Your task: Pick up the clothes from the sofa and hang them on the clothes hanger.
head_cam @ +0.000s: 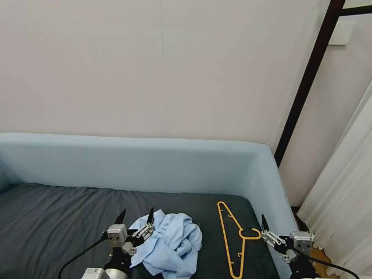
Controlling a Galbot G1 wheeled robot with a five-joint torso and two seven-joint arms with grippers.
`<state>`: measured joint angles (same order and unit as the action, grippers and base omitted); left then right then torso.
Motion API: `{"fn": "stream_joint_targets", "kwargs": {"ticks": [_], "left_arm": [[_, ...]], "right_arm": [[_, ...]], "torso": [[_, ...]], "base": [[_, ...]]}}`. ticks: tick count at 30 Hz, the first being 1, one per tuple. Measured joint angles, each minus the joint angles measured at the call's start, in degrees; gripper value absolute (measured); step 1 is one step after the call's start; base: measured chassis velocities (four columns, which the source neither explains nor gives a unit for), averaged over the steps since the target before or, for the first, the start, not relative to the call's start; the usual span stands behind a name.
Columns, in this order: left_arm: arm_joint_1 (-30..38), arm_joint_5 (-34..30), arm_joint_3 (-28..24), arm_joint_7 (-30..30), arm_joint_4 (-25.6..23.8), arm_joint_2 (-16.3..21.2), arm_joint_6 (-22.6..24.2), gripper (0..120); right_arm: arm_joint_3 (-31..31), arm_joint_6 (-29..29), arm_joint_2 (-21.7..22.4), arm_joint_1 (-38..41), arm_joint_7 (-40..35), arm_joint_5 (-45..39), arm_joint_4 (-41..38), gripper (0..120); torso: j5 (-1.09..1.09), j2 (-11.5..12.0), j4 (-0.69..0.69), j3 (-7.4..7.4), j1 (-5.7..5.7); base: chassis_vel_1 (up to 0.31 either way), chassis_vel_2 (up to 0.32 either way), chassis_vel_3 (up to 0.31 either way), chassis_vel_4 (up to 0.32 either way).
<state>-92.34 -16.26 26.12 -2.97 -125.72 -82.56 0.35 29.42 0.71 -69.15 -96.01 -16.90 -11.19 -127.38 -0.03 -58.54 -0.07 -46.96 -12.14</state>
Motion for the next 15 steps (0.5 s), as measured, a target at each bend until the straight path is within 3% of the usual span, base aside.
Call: {"fn": "stream_joint_targets", "kwargs": {"ticks": [15], "left_arm": [[0.0,0.4,-0.9,-0.6,-1.0,-1.7,-0.9,100]], "right_arm": [[-0.1,0.3,0.3,1.2,0.3,-1.8,0.8,100]], "torso": [[0.0,0.0,0.0,0.0,0.0]], "base": [[0.0,0.0,0.0,0.0]]}}
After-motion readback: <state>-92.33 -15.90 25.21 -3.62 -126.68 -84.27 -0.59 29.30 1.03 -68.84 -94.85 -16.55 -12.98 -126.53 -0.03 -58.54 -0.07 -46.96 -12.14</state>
